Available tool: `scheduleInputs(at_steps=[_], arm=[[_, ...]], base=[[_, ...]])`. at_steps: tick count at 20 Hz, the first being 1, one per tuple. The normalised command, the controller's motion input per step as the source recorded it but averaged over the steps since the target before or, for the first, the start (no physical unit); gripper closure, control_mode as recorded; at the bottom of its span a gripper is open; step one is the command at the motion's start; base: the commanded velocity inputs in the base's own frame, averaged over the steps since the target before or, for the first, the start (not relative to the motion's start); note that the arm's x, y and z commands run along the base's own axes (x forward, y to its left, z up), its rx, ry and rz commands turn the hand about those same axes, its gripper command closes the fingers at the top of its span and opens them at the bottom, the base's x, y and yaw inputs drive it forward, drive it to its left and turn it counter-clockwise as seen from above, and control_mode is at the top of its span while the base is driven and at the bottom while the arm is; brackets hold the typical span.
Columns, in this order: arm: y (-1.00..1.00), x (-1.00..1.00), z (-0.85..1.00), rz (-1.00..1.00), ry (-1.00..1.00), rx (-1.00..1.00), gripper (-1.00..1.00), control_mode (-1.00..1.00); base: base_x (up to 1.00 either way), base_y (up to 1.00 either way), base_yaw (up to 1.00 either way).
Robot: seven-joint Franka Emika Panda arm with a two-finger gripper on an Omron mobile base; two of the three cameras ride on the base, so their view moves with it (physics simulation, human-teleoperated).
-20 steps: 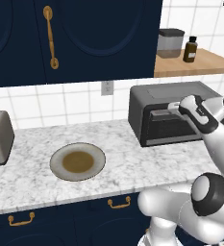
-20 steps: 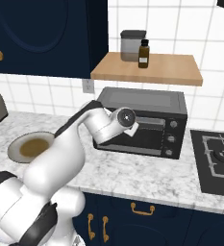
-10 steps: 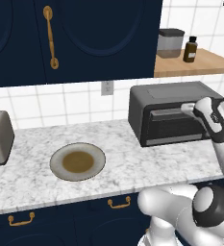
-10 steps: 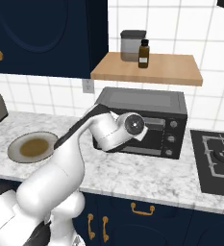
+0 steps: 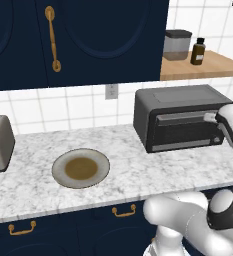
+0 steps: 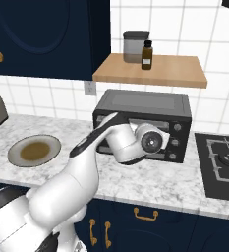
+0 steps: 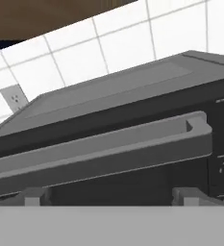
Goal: Pick up the kebab skewer and baguette bread, and place them inside the toaster oven. Close the toaster oven door and start by setting the timer.
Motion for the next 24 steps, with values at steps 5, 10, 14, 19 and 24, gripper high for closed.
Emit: scheduleInputs(at_steps=[5,10,14,19,24], arm=[[-0.63,-0.15,0.07,0.00,-0.11,-0.26,-1.00,-1.00],[-0.38,-0.13,0.00,0.01,-0.17,-0.20,-1.00,-1.00],[-0.46,-0.17,0.00,0.00,-0.22,-0.01,-1.00,-1.00],[-0.52,0.00,-0.08,0.00,-0.20,-0.01,-1.00,-1.00],[-0.27,0.23,-0.21,0.00,-0.04,-0.01,-1.00,-1.00]], base=[[0.00,0.00,0.00],[0.00,0.00,0.00],[0.00,0.00,0.00],[0.00,0.00,0.00],[0.00,0.00,0.00]])
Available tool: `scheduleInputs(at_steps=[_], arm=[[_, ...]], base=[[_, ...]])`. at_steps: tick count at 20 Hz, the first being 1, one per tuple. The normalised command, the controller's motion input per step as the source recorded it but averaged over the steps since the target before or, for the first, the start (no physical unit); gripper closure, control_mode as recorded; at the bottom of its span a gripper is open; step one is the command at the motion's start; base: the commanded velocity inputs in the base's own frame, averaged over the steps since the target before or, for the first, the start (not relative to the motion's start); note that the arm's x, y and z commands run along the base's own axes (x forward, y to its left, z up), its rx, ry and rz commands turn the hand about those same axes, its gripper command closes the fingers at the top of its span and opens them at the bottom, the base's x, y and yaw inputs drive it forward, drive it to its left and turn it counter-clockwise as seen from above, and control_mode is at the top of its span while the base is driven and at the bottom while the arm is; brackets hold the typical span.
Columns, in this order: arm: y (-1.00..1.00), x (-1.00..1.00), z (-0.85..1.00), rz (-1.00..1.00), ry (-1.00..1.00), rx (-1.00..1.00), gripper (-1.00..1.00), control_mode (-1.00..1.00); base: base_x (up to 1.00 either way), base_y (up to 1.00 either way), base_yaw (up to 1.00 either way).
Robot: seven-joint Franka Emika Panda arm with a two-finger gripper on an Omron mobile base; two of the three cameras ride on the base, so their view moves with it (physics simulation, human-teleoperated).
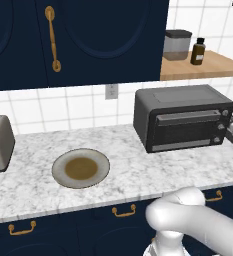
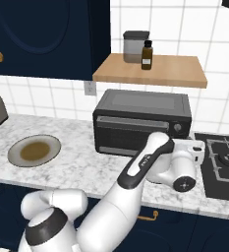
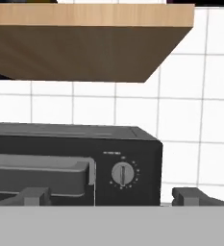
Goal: Pick up the kebab skewer and baguette bread, and place them inside the toaster oven. Close the toaster oven door and start by setting the timer.
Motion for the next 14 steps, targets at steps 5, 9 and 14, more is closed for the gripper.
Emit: scheduleInputs(at_steps=[5,9,14], arm=[[0.00,0.18,-0.06,0.00,-0.02,0.00,-1.00,-1.00],[-0.01,0.12,0.00,0.00,0.00,0.00,-1.00,-1.00],[0.00,0.30,0.00,-0.02,0.00,0.00,-1.00,-1.00]], base=[[0.00,0.00,0.00],[0.00,0.00,0.00],[0.00,0.00,0.00]])
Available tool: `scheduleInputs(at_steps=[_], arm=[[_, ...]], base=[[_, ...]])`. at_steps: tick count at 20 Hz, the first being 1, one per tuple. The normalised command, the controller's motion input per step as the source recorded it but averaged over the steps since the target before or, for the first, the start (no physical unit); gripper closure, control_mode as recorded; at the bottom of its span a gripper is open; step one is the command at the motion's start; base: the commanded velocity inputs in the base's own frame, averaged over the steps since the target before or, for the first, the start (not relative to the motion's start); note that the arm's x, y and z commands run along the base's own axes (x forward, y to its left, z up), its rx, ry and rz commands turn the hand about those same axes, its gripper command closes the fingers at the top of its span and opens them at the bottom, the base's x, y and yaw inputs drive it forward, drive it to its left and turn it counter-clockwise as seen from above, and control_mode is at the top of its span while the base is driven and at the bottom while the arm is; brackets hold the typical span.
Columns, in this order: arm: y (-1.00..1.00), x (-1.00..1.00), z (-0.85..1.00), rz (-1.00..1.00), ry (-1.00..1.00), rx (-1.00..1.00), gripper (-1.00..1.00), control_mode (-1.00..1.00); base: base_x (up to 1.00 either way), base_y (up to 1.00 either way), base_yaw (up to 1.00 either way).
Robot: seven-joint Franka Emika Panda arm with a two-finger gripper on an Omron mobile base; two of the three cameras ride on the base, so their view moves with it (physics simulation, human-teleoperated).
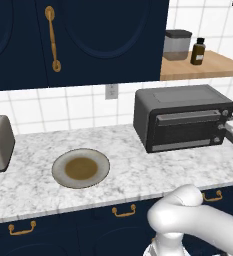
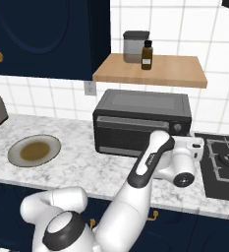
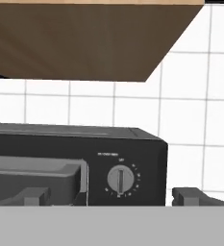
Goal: Pick up the kebab skewer and baguette bread, and place them inside the toaster oven. Close the toaster oven door and start by setting the timer.
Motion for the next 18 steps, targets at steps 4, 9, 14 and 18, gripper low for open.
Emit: scheduleInputs(at_steps=[4,9,14,18], arm=[[0.02,0.20,0.00,-0.02,0.00,0.02,-1.00,-1.00],[-0.02,0.12,0.00,-0.03,0.00,0.01,-1.00,-1.00],[0.00,0.19,0.00,-0.02,0.00,0.00,-1.00,-1.00],[-0.06,0.15,0.00,0.00,0.00,0.01,-1.00,-1.00]], base=[[0.00,0.00,0.00],[0.00,0.00,0.00],[0.00,0.00,0.00],[0.00,0.00,0.00]])
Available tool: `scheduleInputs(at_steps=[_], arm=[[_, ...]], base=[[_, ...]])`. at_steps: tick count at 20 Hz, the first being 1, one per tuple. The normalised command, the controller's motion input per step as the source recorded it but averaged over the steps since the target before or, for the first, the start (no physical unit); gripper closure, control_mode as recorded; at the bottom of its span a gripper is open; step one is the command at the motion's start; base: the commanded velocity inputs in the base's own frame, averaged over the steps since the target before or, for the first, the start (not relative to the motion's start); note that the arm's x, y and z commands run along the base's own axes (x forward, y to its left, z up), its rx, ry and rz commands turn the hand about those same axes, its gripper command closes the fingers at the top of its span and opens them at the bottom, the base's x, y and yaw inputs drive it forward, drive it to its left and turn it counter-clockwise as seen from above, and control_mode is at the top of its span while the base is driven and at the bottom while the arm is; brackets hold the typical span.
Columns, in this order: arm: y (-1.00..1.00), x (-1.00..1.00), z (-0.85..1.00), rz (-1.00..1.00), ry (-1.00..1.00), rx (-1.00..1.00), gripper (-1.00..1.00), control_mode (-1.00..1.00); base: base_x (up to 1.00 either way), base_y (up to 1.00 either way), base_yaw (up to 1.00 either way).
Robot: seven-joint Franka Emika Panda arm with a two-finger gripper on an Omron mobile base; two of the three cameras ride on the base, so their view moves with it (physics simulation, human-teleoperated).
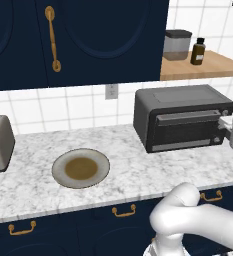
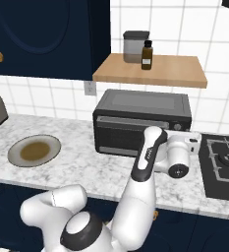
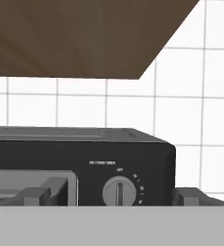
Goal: Pick up the kebab skewer and baguette bread, and place them inside the toaster oven. Close the toaster oven door and start by setting the timer.
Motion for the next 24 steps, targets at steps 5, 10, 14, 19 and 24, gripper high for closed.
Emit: scheduleInputs(at_steps=[5,10,14,19,24], arm=[[-0.11,0.07,0.00,0.00,-0.01,0.03,-1.00,-1.00],[-0.11,0.16,0.00,0.00,-0.03,0.03,-1.00,-1.00],[-0.04,0.16,-0.03,0.00,-0.03,0.03,-1.00,-1.00],[-0.01,0.08,-0.20,0.00,-0.05,0.01,-1.00,-1.00],[-0.14,0.14,-0.16,0.00,-0.06,0.00,-1.00,-1.00]], base=[[0.00,0.00,0.00],[0.00,0.00,0.00],[0.00,0.00,0.00],[0.00,0.00,0.00],[0.00,0.00,0.00]])
